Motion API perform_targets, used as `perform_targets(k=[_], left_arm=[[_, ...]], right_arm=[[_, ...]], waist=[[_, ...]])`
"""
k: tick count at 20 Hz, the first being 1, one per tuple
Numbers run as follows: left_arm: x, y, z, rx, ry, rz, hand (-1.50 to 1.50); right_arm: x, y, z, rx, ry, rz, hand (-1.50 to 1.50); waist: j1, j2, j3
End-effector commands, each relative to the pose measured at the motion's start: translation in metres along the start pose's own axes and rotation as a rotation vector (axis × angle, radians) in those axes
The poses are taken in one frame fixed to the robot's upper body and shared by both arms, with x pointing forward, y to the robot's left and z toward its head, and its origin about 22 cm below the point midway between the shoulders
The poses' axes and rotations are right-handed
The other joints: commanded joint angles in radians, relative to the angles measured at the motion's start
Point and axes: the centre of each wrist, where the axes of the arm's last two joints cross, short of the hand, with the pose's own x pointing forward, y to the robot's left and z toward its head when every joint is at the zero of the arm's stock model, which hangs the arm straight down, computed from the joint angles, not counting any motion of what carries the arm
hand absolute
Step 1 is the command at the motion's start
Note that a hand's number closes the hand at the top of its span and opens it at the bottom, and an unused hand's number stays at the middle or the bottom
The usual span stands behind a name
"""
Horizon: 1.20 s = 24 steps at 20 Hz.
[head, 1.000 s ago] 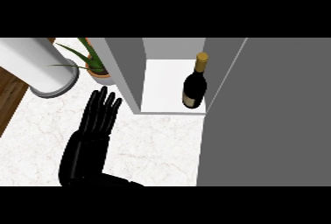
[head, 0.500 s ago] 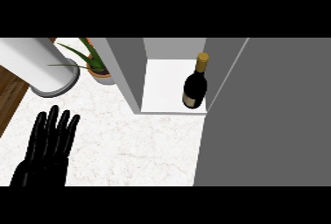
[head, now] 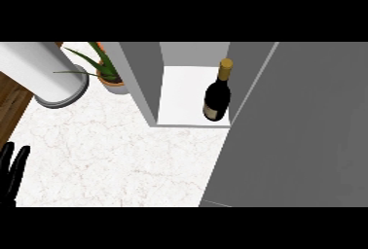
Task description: Pick up the wine, place it into the cabinet and close the cabinet
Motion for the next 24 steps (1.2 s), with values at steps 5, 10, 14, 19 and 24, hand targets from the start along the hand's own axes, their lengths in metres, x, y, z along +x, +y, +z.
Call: perform_targets(k=[5, 10, 14, 19, 24], left_arm=[[0.020, 0.033, 0.004, 0.004, -0.026, -0.026, -1.50], [0.035, 0.052, 0.008, -0.008, -0.019, -0.029, -1.50], [0.050, 0.059, 0.016, -0.034, -0.015, -0.013, -1.50], [0.052, 0.082, 0.022, -0.038, -0.019, -0.010, -1.50], [0.067, 0.078, -0.003, -0.048, -0.022, -0.001, -1.50]], right_arm=[[0.011, 0.040, -0.052, 0.007, -0.083, 0.098, 1.50], [0.022, 0.058, -0.078, -0.016, -0.083, 0.197, 1.50], [0.023, 0.050, -0.102, -0.059, -0.075, 0.170, 1.50], [0.023, 0.036, -0.156, -0.119, -0.053, 0.196, 1.50], [0.038, 0.000, -0.193, -0.170, -0.061, 0.188, 1.50]], waist=[[0.003, 0.004, -0.001], [0.012, 0.002, -0.001], [0.018, 0.002, 0.000], [0.023, 0.006, 0.000], [0.009, 0.011, 0.001]])
